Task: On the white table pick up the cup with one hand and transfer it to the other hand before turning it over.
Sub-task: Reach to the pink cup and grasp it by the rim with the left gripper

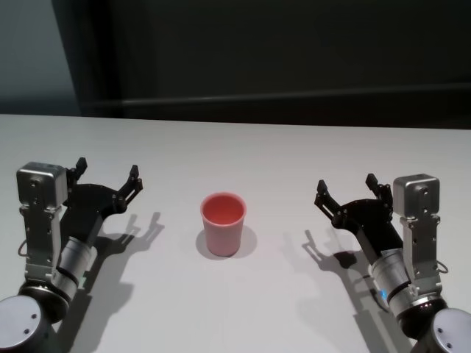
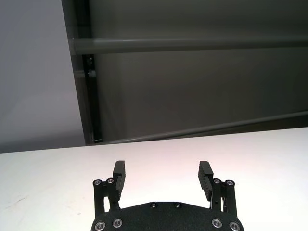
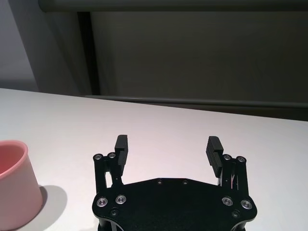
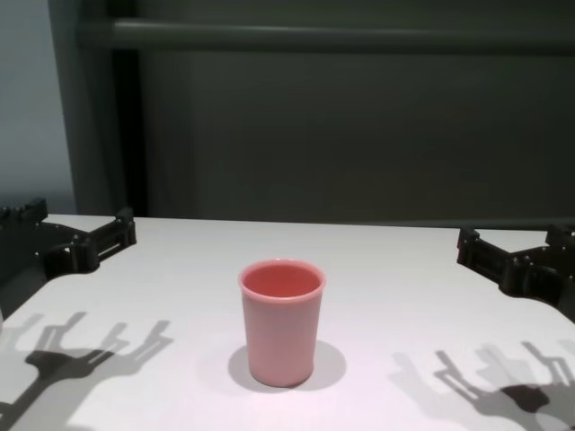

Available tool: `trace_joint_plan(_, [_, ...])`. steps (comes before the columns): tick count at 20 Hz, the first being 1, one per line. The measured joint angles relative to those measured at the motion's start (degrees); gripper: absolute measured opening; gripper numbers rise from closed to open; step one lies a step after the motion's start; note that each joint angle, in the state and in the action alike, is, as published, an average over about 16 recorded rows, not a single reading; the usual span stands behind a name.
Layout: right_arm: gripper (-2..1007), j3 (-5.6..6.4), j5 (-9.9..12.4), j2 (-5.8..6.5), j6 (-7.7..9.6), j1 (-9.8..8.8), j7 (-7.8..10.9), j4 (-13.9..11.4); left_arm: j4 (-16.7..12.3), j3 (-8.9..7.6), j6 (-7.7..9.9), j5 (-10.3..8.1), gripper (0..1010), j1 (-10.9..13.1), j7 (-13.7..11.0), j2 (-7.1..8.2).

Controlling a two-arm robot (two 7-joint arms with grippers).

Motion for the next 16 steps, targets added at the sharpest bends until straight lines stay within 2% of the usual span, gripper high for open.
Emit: trace_joint_plan(16, [1002,0.0,0.0,0.0,0.0,0.0,0.0,0.0,0.0,0.0,0.0,0.0,1001,0.0,0.0,0.0])
